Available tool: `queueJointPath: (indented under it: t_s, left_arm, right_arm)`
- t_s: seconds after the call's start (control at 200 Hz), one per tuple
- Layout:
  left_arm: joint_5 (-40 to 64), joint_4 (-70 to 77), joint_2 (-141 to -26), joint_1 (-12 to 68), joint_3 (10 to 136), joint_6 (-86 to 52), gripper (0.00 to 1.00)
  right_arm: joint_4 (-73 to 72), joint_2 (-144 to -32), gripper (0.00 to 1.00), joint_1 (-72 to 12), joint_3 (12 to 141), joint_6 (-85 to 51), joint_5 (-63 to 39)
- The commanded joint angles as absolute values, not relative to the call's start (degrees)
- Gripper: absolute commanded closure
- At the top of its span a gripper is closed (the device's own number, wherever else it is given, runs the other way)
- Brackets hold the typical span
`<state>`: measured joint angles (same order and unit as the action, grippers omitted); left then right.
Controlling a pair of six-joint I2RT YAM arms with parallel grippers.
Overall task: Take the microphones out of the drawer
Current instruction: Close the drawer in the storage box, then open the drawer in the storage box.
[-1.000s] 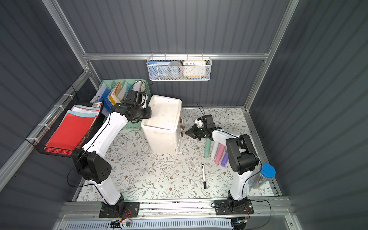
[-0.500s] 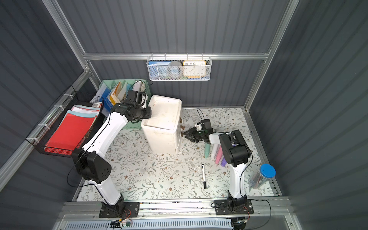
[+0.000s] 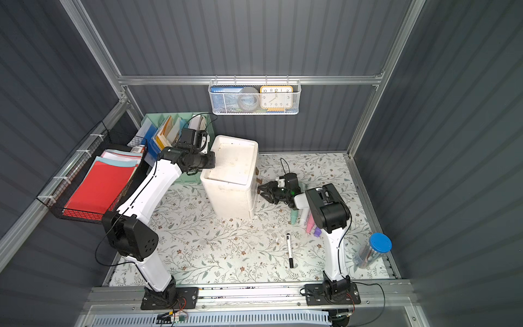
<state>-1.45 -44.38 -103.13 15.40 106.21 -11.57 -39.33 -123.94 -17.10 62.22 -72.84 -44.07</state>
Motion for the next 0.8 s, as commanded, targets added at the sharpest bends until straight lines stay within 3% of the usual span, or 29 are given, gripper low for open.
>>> queueJointPath:
  t_s: [0.0,0.13,0.26,0.395,0.56,0.795]
  left_arm:
    - [9.1,-39.9,-102.49,16.26,105.04,-18.57,0.99]
    - [8.88,-39.79,-102.13,16.26,104.59,-18.6,0.99]
    - [8.92,-39.81,-102.17,16.25,104.5,-18.73,0.99]
    - [8.97,-39.72,-102.39,16.26,104.5,-18.9,0.98]
    - [9.05,-39.64,-102.65,16.24,104.68,-18.95,0.99]
    - [8.97,-39.72,-102.59,16.26,104.59,-18.79,0.98]
  right_arm:
    - [-45.32,-125.78,0.52,-17.58,62.2,-76.89,-43.67]
    - [-48.03,-127.1,0.56,-17.93,62.56,-78.97,-43.78]
    - [-48.66,-127.59,0.71,-18.14,62.75,-79.9,-43.64]
    - [-50.19,-128.11,0.79,-18.88,63.08,-81.42,-43.51]
    - [-49.75,-127.82,1.0,-19.16,63.28,-81.26,-43.16]
    - [-48.01,-126.66,1.0,-19.16,63.06,-79.78,-42.81]
